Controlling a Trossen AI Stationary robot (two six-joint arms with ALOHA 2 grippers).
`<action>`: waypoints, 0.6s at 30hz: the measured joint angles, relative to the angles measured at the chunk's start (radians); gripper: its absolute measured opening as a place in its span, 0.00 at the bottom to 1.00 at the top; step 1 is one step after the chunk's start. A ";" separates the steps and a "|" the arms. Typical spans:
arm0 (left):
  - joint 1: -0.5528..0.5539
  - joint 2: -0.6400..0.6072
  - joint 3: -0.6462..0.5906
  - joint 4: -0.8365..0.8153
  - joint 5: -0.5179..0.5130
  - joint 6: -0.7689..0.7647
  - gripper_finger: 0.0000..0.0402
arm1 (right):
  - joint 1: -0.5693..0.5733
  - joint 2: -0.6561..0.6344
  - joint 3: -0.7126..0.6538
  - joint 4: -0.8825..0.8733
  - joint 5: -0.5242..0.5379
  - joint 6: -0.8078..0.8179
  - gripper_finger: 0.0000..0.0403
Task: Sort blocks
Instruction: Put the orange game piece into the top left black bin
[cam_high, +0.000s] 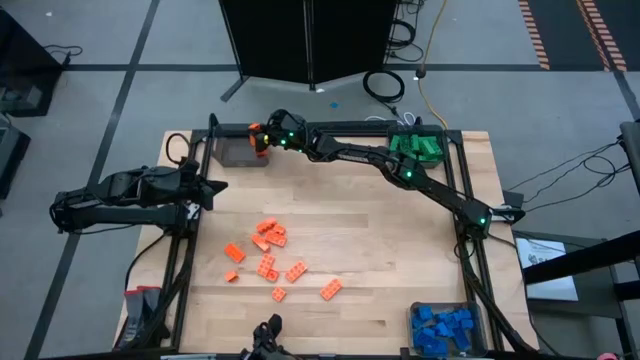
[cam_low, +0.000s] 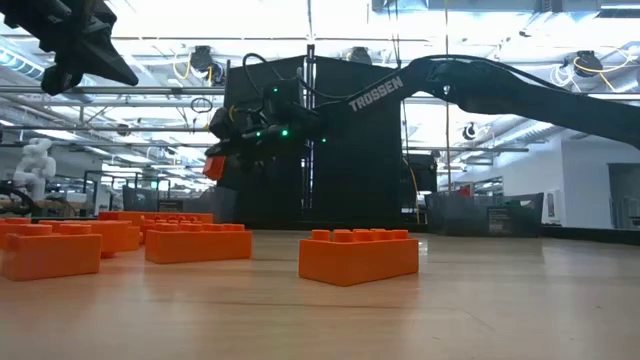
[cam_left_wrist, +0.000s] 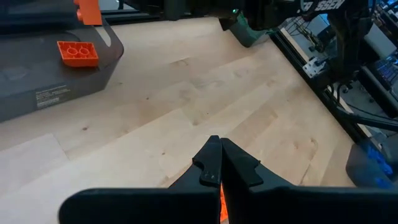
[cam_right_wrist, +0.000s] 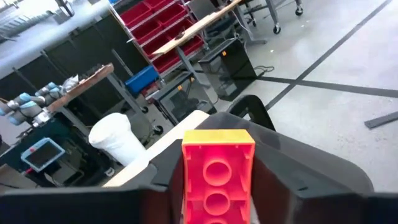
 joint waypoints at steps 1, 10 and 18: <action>0.000 0.000 0.000 0.000 0.000 0.000 0.00 | 0.000 0.000 0.000 0.001 0.001 0.001 0.34; 0.000 0.000 0.000 0.000 -0.001 -0.002 0.00 | -0.004 0.000 0.000 0.004 0.000 0.006 0.55; 0.000 0.000 0.000 -0.001 -0.001 -0.004 0.00 | -0.009 -0.031 -0.002 0.080 -0.179 -0.007 0.49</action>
